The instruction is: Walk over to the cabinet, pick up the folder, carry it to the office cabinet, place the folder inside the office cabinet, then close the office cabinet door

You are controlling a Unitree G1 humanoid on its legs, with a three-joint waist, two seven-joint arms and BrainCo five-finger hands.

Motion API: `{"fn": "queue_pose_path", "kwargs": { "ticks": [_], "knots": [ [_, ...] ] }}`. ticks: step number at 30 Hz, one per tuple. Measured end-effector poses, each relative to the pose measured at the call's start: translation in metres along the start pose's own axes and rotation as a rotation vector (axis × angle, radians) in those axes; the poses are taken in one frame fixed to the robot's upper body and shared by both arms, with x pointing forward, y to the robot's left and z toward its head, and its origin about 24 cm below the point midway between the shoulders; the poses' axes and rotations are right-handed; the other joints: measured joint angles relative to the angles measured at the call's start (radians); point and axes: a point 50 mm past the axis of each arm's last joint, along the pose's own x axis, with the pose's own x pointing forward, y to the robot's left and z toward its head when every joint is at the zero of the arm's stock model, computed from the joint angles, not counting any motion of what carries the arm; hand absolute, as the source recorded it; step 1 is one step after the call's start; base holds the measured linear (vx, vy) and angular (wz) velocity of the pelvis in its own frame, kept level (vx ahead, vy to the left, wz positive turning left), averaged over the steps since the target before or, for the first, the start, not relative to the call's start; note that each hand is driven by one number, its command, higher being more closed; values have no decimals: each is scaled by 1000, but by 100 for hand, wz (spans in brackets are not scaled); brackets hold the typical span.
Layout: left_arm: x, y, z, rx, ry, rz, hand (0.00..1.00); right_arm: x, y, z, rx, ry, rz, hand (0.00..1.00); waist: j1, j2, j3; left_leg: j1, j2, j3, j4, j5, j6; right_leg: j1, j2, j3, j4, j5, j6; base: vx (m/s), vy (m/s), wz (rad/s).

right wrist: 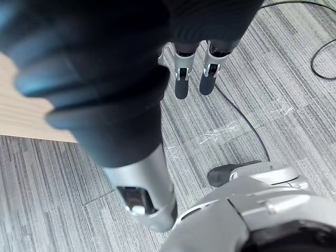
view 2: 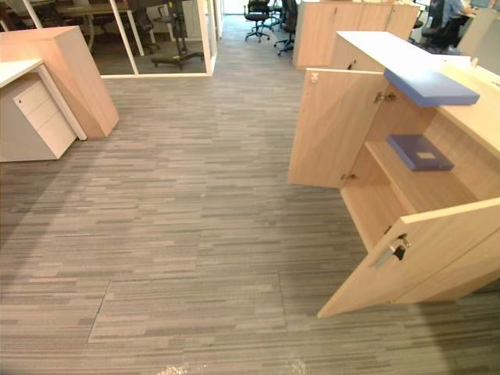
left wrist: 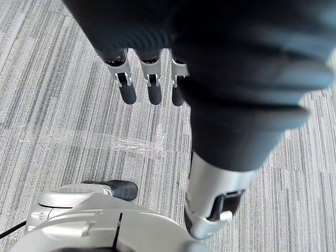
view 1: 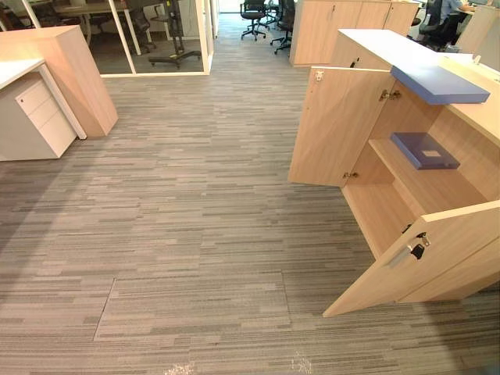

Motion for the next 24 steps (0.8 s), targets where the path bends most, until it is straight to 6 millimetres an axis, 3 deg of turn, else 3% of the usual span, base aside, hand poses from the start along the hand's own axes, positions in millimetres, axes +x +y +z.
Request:
{"fn": "queue_pose_path", "kwargs": {
  "ticks": [24],
  "knots": [
    [0,0,2,-64,-12,-33,0,0,5,11,-62,-57,2,0,-1,-8,26,21,9,16,-13,5,-7,11,10,8,-25,15,3,-5,-8,-1]
  ]
}}
